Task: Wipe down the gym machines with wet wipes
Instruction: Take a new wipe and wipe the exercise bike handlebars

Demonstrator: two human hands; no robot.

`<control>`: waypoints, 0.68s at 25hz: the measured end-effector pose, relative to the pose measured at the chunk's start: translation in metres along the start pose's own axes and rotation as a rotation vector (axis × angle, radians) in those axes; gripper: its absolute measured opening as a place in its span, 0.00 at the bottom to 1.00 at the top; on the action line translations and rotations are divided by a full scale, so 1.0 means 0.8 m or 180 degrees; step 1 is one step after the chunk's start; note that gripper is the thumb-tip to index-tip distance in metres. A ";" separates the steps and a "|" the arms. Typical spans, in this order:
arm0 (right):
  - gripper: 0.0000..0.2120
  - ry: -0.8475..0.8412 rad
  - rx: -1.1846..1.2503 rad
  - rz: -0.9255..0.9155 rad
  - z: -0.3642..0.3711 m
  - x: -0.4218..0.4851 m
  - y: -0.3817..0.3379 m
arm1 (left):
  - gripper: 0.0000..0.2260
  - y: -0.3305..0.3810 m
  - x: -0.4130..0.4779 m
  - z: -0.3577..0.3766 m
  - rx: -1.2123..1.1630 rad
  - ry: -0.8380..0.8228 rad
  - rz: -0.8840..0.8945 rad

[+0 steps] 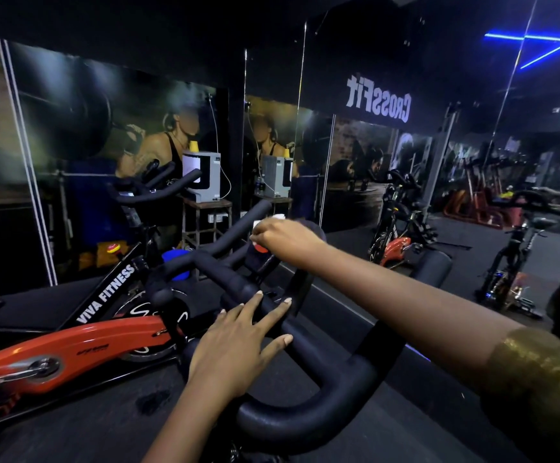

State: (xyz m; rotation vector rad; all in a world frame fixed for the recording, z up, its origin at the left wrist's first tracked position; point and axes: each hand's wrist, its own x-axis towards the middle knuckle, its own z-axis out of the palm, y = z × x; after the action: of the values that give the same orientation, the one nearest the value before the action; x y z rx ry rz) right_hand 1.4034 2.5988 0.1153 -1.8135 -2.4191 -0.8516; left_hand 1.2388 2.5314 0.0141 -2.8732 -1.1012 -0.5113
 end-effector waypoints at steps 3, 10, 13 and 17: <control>0.12 0.0113 0.0257 -0.0535 0.024 -0.027 -0.021 | 0.46 0.001 -0.002 -0.001 0.0090 0.0022 0.0018; 0.14 0.0899 0.0498 -0.0592 -0.013 -0.058 0.004 | 0.25 0.004 -0.003 -0.007 0.0133 -0.0075 0.0011; 0.16 0.0451 0.0322 0.0028 -0.034 -0.024 0.007 | 0.25 0.003 -0.003 -0.004 0.0129 -0.0059 0.0041; 0.15 0.0525 0.0692 0.0793 -0.021 -0.018 0.014 | 0.26 0.003 -0.003 -0.002 0.0150 -0.0033 0.0074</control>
State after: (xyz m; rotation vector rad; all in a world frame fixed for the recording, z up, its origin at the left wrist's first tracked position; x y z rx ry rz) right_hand 1.4131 2.5812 0.1303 -1.8311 -2.0428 -0.6592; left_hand 1.2381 2.5282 0.0154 -2.8478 -1.0653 -0.4636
